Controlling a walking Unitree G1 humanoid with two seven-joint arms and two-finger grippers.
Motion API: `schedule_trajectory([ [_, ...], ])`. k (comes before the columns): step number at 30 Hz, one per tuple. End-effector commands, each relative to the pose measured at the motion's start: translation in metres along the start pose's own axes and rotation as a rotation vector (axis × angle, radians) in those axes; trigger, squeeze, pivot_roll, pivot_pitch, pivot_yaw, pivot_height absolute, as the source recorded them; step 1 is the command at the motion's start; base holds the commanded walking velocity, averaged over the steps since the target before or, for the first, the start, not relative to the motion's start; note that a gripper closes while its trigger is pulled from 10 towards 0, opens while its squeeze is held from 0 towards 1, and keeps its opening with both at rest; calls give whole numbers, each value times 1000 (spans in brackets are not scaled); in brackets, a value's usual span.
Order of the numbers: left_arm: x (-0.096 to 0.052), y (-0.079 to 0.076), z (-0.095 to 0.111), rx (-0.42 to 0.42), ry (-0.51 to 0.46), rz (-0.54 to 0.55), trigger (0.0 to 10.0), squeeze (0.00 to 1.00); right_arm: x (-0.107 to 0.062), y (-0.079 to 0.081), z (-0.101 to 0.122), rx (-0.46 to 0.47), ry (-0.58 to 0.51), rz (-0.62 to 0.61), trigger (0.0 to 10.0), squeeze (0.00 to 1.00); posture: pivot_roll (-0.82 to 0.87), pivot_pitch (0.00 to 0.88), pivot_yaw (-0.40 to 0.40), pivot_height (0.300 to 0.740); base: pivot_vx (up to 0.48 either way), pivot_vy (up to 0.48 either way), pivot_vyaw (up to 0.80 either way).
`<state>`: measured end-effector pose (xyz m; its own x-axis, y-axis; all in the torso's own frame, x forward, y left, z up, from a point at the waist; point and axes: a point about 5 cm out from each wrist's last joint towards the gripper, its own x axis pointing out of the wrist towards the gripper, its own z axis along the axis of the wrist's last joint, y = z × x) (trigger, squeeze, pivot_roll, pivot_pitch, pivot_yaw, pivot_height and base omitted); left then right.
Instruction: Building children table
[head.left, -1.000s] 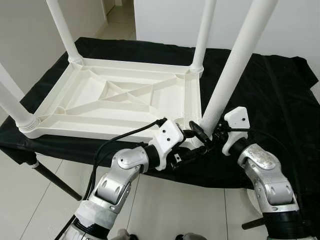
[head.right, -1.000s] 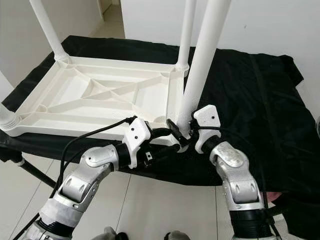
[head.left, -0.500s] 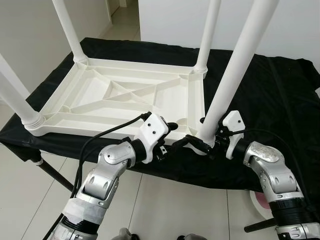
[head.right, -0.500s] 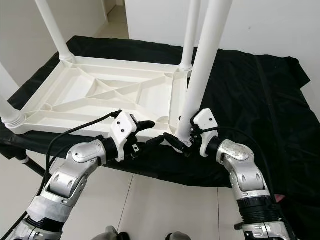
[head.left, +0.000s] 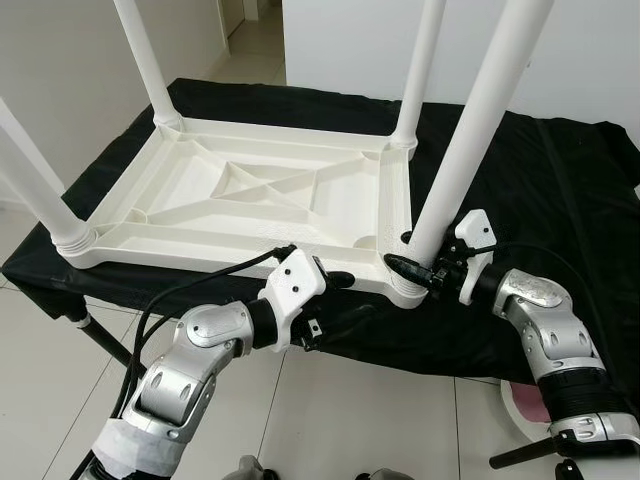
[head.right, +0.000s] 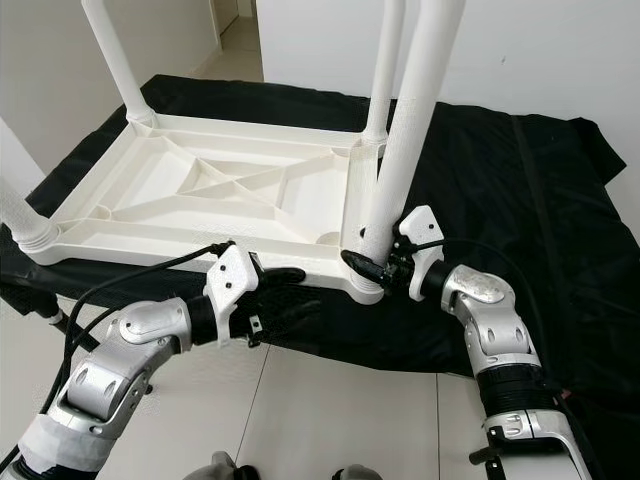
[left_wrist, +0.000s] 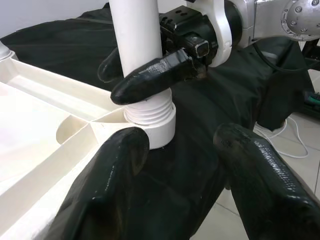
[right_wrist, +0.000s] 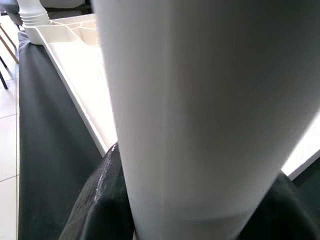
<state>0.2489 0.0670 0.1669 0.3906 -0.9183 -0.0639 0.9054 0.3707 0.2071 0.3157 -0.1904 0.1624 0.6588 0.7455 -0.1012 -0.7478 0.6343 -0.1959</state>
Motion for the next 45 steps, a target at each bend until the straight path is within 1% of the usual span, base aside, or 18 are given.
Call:
schedule_trajectory([
  [1,-1,-4,-4,-2,26,-40,10000,0,-3,-4,1,1,-4,-6,0,0,-122,55,40,740,0,0,0],
  [8,4,-6,-3,-8,22,-35,10000,0,-6,4,0,21,-18,8,0,0,-126,57,39,740,0,0,0],
  [9,6,-8,-3,-13,17,-27,10000,0,-5,9,1,27,-26,-3,10000,0,-123,63,33,740,0,0,0],
  [11,8,-9,-2,-23,14,-12,10000,0,-1,16,3,33,-41,-68,10000,0,-123,67,31,740,0,0,0],
  [13,8,-9,-2,-23,14,-12,10000,0,-1,16,3,33,-41,-68,10000,0,-123,67,31,740,0,0,0],
  [15,8,-8,-2,-28,12,10,10000,0,9,20,5,43,-51,-187,10000,0,-118,73,26,740,0,0,0],
  [16,8,-8,-2,-28,12,10,10000,0,9,20,5,43,-51,-187,10000,0,-118,73,26,740,0,0,0],
  [19,8,-6,0,-29,7,28,10000,0,18,29,9,46,-54,-309,10000,0,-117,74,21,740,0,0,0],
  [23,8,-5,0,-26,7,33,10000,0,23,37,10,55,-59,-362,10000,0,-118,77,20,740,0,0,0],
  [26,10,-4,0,-27,1,41,10000,0,29,48,7,135,-33,-594,10000,0,-121,77,15,740,0,0,0],
  [30,10,-4,0,-28,0,43,10000,0,30,52,6,148,-24,-645,10000,0,-121,77,15,740,0,0,0],
  [33,11,-1,1,-24,-2,50,10000,0,39,69,14,154,-38,-743,10000,0,-124,74,14,740,0,0,0],
  [38,10,1,1,-19,-1,55,10000,0,40,72,19,151,-56,-740,10000,0,-128,71,19,740,0,0,0],
  [39,10,2,1,-19,-1,56,10000,0,38,70,20,158,-63,-740,10000,408,-128,71,19,740,0,0,0],
  [40,10,2,1,-19,-1,56,10000,0,38,70,20,158,-63,-740,10000,408,-128,71,19,740,0,0,0],
  [41,9,2,1,-17,0,57,10000,0,36,67,21,149,-70,-740,10000,1000,-131,67,22,740,0,0,0],
  [44,9,3,1,-17,0,58,10000,0,34,65,22,143,-71,-745,10000,1000,-129,66,22,740,0,0,0],
  [45,9,4,1,-15,1,60,10000,0,29,58,22,125,-83,-742,10000,1000,-128,63,23,740,0,0,0],
])
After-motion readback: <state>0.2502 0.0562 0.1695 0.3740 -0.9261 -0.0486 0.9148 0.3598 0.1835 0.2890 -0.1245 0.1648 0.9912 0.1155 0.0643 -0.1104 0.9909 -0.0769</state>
